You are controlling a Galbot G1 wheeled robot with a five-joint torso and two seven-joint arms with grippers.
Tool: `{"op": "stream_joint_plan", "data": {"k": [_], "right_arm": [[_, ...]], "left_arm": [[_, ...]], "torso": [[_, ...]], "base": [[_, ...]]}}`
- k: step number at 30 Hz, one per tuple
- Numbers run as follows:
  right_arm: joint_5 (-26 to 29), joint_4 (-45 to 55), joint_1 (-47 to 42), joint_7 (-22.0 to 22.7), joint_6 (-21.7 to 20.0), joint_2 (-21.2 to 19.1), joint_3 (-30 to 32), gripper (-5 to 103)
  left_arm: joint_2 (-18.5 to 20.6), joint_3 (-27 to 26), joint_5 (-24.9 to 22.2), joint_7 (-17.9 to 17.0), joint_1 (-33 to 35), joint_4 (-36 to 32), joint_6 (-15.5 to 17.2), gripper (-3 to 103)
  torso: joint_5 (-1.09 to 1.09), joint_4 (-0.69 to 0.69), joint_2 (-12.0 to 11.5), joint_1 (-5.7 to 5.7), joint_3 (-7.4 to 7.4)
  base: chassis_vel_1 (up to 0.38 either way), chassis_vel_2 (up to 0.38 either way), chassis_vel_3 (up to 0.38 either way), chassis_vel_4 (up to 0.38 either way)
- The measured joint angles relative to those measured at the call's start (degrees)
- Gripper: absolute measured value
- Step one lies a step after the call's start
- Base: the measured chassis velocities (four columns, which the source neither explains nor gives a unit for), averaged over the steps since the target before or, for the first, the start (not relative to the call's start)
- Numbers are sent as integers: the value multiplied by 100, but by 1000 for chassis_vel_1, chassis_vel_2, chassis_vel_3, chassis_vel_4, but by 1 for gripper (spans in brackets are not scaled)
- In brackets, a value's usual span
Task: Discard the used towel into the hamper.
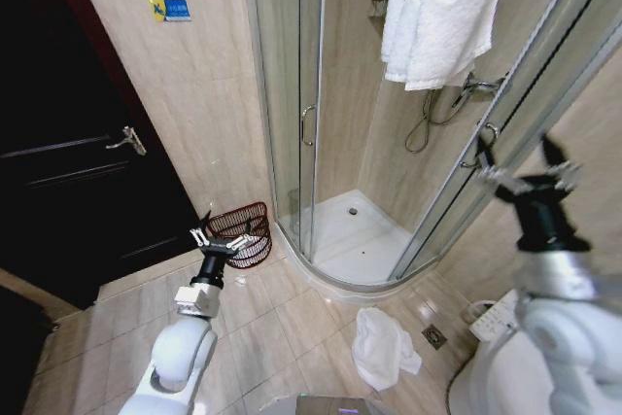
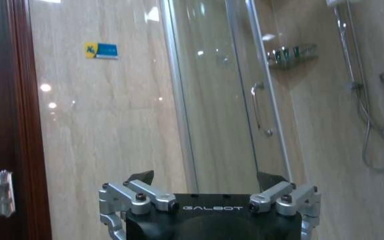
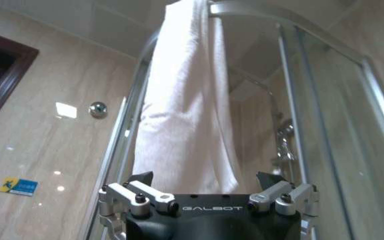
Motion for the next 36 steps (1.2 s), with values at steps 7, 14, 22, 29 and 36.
{"op": "stream_joint_plan", "data": {"k": [7, 14, 22, 29, 36], "right_arm": [[310, -700, 1299, 32, -375, -914, -264, 100], [836, -1850, 3338, -217, -612, -1789, -1081, 100], [1186, -2897, 6145, -111, -748, -2099, -3211, 100], [1044, -3988, 8894, 210, -1121, -1341, -5230, 100], [822, -4701, 9905, 437, -1206, -625, -5963, 100]], "left_arm": [[-100, -7, 131, 2, 181, 113, -148, 100], [-230, -37, 180, -26, 219, 62, -198, 100], [-182, -112, 137, -11, 183, -9, -152, 100], [-255, -178, 54, -13, 122, 10, -140, 100], [-380, -246, 55, -13, 220, 115, -304, 100]], "torso": [[1, 1, -17, -7, -9], [-2, 0, -29, -13, -16], [-4, -1, -35, -16, -20], [-6, 1, -41, -18, -22], [-2, 0, -44, -19, -24]], "base": [[0, 0, 0, 0], [0, 0, 0, 0], [0, 0, 0, 0], [0, 0, 0, 0], [0, 0, 0, 0]]}}
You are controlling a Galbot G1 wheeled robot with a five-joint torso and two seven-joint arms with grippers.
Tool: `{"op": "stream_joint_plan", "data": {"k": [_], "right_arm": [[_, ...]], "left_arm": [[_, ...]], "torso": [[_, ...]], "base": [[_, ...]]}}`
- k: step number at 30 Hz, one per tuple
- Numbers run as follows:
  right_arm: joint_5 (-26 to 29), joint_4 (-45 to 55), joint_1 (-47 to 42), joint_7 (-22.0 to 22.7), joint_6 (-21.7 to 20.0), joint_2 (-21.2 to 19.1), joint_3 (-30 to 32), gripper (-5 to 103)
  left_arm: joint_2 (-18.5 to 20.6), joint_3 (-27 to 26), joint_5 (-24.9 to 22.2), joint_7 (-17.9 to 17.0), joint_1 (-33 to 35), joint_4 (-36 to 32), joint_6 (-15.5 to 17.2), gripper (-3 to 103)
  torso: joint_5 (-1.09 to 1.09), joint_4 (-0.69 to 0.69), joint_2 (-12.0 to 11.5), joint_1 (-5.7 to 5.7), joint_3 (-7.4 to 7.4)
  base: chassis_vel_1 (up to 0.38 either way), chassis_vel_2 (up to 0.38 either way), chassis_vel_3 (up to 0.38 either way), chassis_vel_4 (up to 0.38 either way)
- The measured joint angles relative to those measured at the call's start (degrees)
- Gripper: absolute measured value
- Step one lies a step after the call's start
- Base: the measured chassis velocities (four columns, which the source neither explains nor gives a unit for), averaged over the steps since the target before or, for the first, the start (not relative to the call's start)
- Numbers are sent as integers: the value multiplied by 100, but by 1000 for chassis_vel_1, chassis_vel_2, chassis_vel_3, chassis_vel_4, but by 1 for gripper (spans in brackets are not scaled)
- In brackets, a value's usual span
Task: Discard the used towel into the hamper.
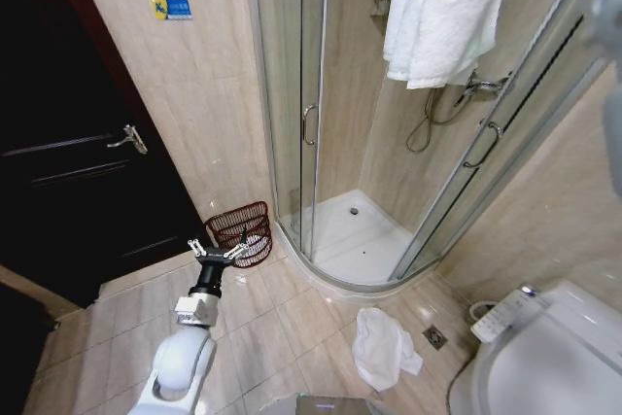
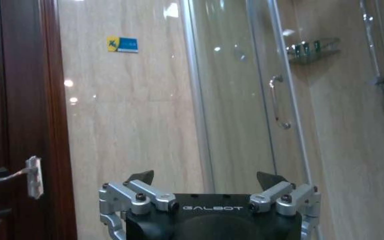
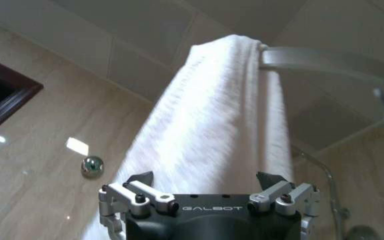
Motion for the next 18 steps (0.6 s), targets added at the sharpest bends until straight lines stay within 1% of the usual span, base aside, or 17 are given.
{"op": "stream_joint_plan", "data": {"k": [1, 2, 4, 5, 6, 7, 8, 10, 14, 15, 16, 17, 18], "right_arm": [[-38, -157, 202, 197, -108, 253, -111, 100], [-38, -157, 202, 197, -108, 253, -111, 100], [-49, -293, 302, 349, -200, 414, -186, 100], [-50, -399, 349, 396, -220, 480, -244, 103], [-49, -481, 372, 401, -216, 510, -281, 99], [-49, -481, 372, 401, -216, 510, -281, 99], [-48, -557, 381, 401, -178, 525, -307, 95], [-48, -602, 381, 401, -140, 525, -320, 95], [-46, -635, 355, 368, -93, 446, -346, 79], [-46, -635, 355, 368, -93, 446, -346, 79], [-44, -635, 353, 361, -93, 440, -350, 76], [-42, -638, 351, 357, -92, 440, -355, 76], [-41, -669, 351, 357, -86, 455, -370, 68]], "left_arm": [[-37, -75, -8, 0, 13, 45, -70, 100], [-37, -75, -8, 0, 13, 45, -70, 100], [-49, -144, -40, 0, 28, 71, -114, 100], [-45, -192, -89, 3, 34, 86, -145, 100], [-44, -239, -137, 9, 29, 114, -175, 100], [-44, -239, -137, 9, 29, 114, -175, 100], [-47, -280, -168, 17, 5, 157, -203, 100], [-52, -310, -190, 20, -25, 199, -236, 100], [-57, -350, -242, 27, -78, 312, -329, 100], [-57, -350, -242, 27, -78, 312, -329, 100], [-57, -348, -249, 28, -80, 318, -335, 100], [-55, -345, -256, 30, -85, 330, -341, 100], [-55, -334, -268, 31, -104, 370, -353, 100]], "torso": [[-4, 3, -1, 0, -1], [-4, 3, -1, 0, -1], [-3, 4, -2, -1, -1], [0, 2, -2, -1, -1], [1, 1, -2, -1, -1], [1, 1, -2, -1, -1], [2, 0, -2, -2, -2], [2, -1, -3, -2, -2], [2, -1, -4, -2, -2], [2, -1, -4, -2, -2], [2, -1, -4, -2, -3], [2, -1, -4, -3, -3], [2, 0, -4, -3, -4]], "base": [[0, 0, 0, 0], [0, 0, 0, 0], [0, 0, 0, 0], [0, 0, 0, 0], [0, 0, 0, 0], [0, 0, 0, 0], [0, 0, 0, 0], [0, 0, 0, 0], [0, 0, 0, 0], [0, 0, 0, 0], [0, 0, 0, 0], [0, 0, 0, 0], [0, 0, 0, 0]]}}
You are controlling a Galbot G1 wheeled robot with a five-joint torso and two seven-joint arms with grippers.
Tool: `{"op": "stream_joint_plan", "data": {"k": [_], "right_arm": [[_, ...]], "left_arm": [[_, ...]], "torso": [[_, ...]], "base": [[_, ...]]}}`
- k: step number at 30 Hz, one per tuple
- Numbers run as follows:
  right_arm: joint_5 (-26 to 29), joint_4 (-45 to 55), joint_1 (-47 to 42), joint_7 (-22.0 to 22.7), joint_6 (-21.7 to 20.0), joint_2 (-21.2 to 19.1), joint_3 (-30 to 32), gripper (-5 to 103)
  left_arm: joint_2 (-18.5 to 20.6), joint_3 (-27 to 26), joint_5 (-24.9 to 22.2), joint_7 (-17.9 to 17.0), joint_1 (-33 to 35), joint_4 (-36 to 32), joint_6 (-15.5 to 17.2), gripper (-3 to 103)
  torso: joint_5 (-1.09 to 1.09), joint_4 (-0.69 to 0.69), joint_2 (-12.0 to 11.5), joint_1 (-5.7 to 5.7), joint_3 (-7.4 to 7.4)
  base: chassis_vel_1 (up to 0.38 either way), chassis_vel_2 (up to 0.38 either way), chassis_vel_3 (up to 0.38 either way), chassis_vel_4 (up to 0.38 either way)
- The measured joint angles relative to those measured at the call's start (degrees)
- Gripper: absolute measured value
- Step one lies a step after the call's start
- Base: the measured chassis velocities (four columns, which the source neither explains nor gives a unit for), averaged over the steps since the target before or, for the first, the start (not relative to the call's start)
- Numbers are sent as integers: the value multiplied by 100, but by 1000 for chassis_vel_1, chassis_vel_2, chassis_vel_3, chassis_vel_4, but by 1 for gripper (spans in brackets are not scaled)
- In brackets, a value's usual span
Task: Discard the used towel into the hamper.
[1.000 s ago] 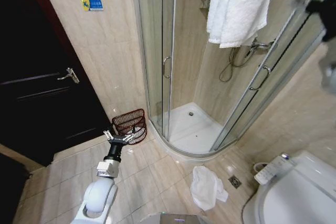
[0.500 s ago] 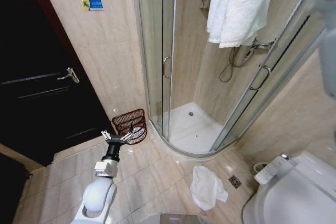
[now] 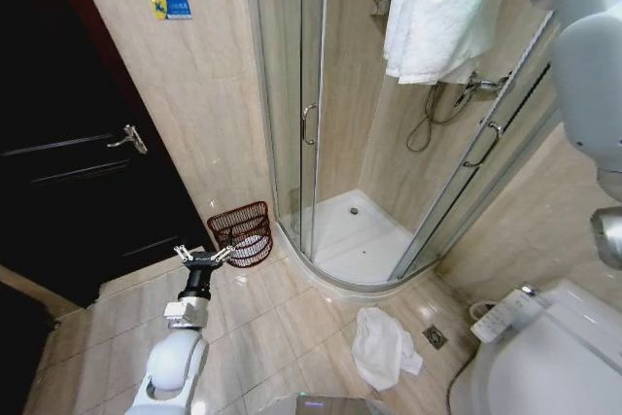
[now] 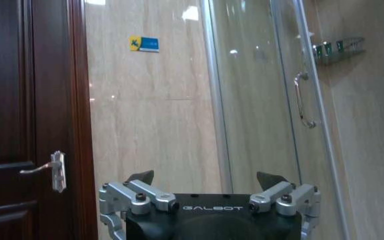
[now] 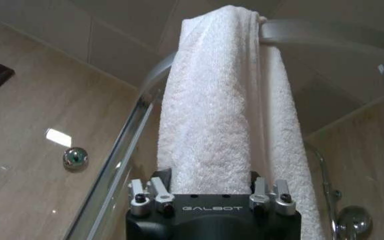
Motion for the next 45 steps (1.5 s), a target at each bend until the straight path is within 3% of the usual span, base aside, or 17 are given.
{"op": "stream_joint_plan", "data": {"k": [2, 13, 16, 21, 25, 35, 40, 45], "right_arm": [[0, -25, 1, 0, 7, 18, -14, 68], [16, -123, 7, 39, 18, 80, -36, 36], [30, -20, -104, 41, 19, 2, -36, 32], [392, 428, -523, 181, -75, -224, 40, 13], [509, 767, -886, 221, -125, -442, 136, 7], [610, 1846, -2228, 281, -139, -1099, 674, 6], [726, 2736, -3799, 422, -160, -1471, 1423, 6], [842, 3215, -4800, 740, -179, -1450, 1877, 6]], "left_arm": [[-1, 5, -4, 1, -20, 34, -13, 100], [54, -132, -175, 30, -81, 79, -58, 100], [79, -180, -228, 42, -91, 110, -87, 100], [113, -193, -309, 59, -159, 241, -149, 100], [135, -188, -344, 67, -196, 272, -172, 100], [198, -204, -449, 83, -223, 323, -206, 100], [207, -196, -496, 87, -237, 371, -263, 100], [176, -178, -519, 87, -250, 398, -316, 100]], "torso": [[0, 0, 0, 0, 0], [-1, 1, -2, 0, -1], [-3, 1, -2, 0, -1], [-4, 1, -2, -1, -2], [-2, 1, -2, -1, -2], [-1, 0, -2, -1, -3], [2, -1, -3, -2, -2], [0, 2, -4, -1, 0]], "base": [[0, 0, 0, 0], [0, 0, 0, 0], [0, 0, 0, 0], [0, 0, 0, 0], [0, 0, 0, 0], [0, 0, 0, 0], [0, 0, 0, 0], [0, 0, 0, 0]]}}
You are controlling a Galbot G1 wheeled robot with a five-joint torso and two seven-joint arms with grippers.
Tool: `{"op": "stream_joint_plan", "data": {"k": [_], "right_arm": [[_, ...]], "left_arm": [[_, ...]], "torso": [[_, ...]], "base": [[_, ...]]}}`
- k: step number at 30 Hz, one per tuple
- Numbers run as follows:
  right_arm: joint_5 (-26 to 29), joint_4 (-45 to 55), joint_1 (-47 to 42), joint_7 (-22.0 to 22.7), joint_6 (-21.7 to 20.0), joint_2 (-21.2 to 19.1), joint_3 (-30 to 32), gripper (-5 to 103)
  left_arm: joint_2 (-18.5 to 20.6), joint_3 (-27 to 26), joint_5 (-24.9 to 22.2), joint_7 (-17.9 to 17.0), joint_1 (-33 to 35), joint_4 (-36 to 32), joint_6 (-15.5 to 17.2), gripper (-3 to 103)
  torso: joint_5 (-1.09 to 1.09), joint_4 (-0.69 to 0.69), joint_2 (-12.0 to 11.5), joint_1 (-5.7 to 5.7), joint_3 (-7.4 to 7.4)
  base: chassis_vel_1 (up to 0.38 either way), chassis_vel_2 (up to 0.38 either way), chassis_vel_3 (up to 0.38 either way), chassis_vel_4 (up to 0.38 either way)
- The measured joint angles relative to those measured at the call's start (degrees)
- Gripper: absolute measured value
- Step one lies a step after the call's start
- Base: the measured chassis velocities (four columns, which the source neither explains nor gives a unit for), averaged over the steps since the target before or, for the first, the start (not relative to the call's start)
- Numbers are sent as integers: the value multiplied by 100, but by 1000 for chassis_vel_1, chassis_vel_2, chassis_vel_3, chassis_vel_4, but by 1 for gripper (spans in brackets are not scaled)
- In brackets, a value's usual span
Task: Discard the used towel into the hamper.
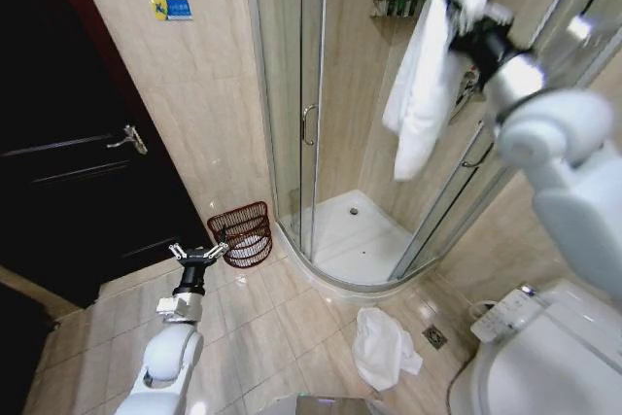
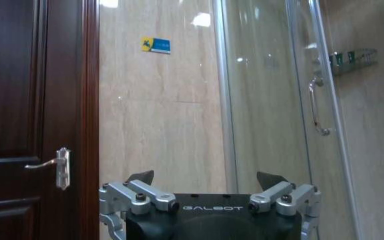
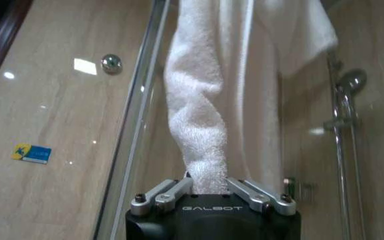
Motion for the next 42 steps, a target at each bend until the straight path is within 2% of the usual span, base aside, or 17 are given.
{"op": "stream_joint_plan", "data": {"k": [4, 6, 7, 8, 10, 12, 16, 18, 20, 21, 28, 29, 32, 34, 42], "right_arm": [[-29, 178, -685, 42, 20, 41, 356, 6], [-43, 305, -1218, 37, 18, 72, 648, 6], [-99, 454, -1777, 12, 20, 135, 1006, 6], [-99, 454, -1777, 12, 20, 135, 1006, 6], [-239, 610, -2274, 9, 85, 222, 1244, 6], [-697, 829, -3142, 12, 260, 446, 1526, 6], [-1008, 950, -3647, 9, 337, 686, 1620, 6], [-1387, 1064, -4186, -50, 377, 1093, 1686, 6], [-1946, 1254, -4937, -336, 443, 1792, 1779, 6], [-1946, 1254, -4937, -336, 443, 1792, 1779, 6], [-2917, 1406, -5973, -643, 796, 2722, 1723, 6], [-2917, 1406, -5973, -643, 796, 2722, 1723, 6], [-3448, 1426, -6308, -771, 991, 3128, 1618, 6], [-4043, 1424, -6599, -885, 1303, 3532, 1513, 6], [-4844, 1649, -7150, -973, 1844, 3910, 1444, 6]], "left_arm": [[-9, -3, -16, 1, 61, -17, -26, 100], [-1, -15, -26, 1, 79, -38, -30, 100], [10, -18, -29, 2, 69, -44, -30, 100], [10, -18, -29, 2, 69, -44, -30, 100], [12, -6, -28, 5, 39, -56, -21, 100], [-4, 51, -20, 11, -5, -89, 15, 100], [-16, 88, -14, 11, -17, -125, 55, 100], [-29, 125, -5, 12, -21, -155, 81, 100], [-51, 169, 17, 13, -28, -196, 86, 100], [-51, 169, 17, 13, -28, -196, 86, 100], [-24, 176, 11, 13, 35, -239, 67, 100], [-24, 176, 11, 13, 35, -239, 67, 100], [-23, 176, 10, 14, 39, -218, 46, 100], [-28, 195, 17, 18, 38, -200, 23, 100], [-38, 261, 27, 24, 48, -175, -25, 100]], "torso": [[-5, 1, 0, 0, -1], [-1, 0, 0, -1, -1], [1, -3, 0, 0, 0], [1, -3, 0, 0, 0], [0, -3, 0, 0, -1], [-4, -3, 0, -1, -2], [-3, -2, 1, -1, -2], [2, -2, 0, 0, -1], [-2, -1, 0, 0, -1], [-2, -1, 0, 0, -1], [-3, -1, 0, -1, -1], [-3, -1, 0, -1, -1], [-2, -2, 0, 0, -1], [-2, -1, 0, -1, -1], [-2, -2, 0, -1, -1]], "base": [[0, 0, 0, 0], [0, 0, 0, 0], [0, 0, 0, 0], [0, 0, 0, 0], [0, 0, 0, 0], [0, 0, 0, 0], [0, 0, 0, 0], [0, 0, 0, 0], [0, 0, 0, 0], [0, 0, 0, 0], [0, 0, 0, 0], [0, 0, 0, 0], [0, 0, 0, 0], [0, 0, 0, 0], [0, 0, 0, 0]]}}
